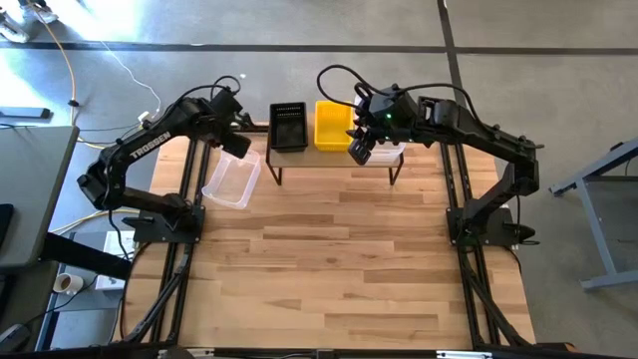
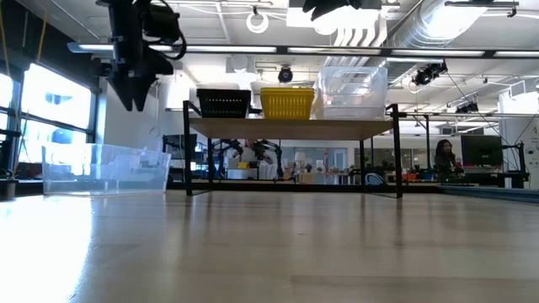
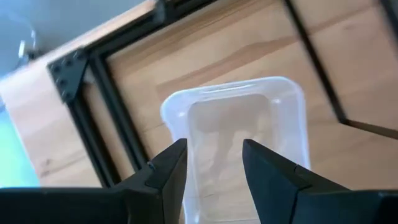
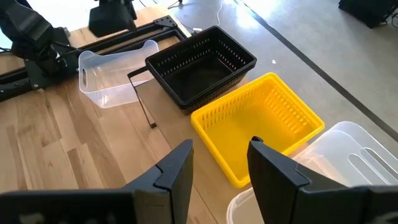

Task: Stack baskets on shelf by color
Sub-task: Move the transparent bin to the center of the table

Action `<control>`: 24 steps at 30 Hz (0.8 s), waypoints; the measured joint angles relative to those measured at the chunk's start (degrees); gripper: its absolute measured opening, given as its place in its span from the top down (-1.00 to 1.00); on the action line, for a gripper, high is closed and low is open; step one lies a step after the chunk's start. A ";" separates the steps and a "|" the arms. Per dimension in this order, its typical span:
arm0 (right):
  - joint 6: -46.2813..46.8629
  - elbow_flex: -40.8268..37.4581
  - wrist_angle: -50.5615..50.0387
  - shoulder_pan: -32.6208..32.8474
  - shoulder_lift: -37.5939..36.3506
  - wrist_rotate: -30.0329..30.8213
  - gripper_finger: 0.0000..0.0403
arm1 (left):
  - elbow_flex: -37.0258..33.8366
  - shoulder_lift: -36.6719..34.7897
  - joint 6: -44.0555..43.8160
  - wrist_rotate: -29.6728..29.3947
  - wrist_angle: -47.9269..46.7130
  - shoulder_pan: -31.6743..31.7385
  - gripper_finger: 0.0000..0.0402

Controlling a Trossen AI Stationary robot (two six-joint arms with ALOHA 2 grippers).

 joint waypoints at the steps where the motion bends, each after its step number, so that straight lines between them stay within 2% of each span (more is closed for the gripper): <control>1: 0.00 0.00 -0.01 0.00 0.00 0.00 0.32 | -0.51 0.00 -0.60 -0.02 0.02 0.66 0.28; 14: -0.07 0.00 -0.02 0.00 0.01 0.01 0.32 | -1.45 1.55 -5.88 0.75 1.57 1.50 0.28; 24: -1.29 0.00 -0.04 0.00 0.02 0.01 0.32 | -1.43 1.46 -7.70 5.14 -2.21 -5.08 0.28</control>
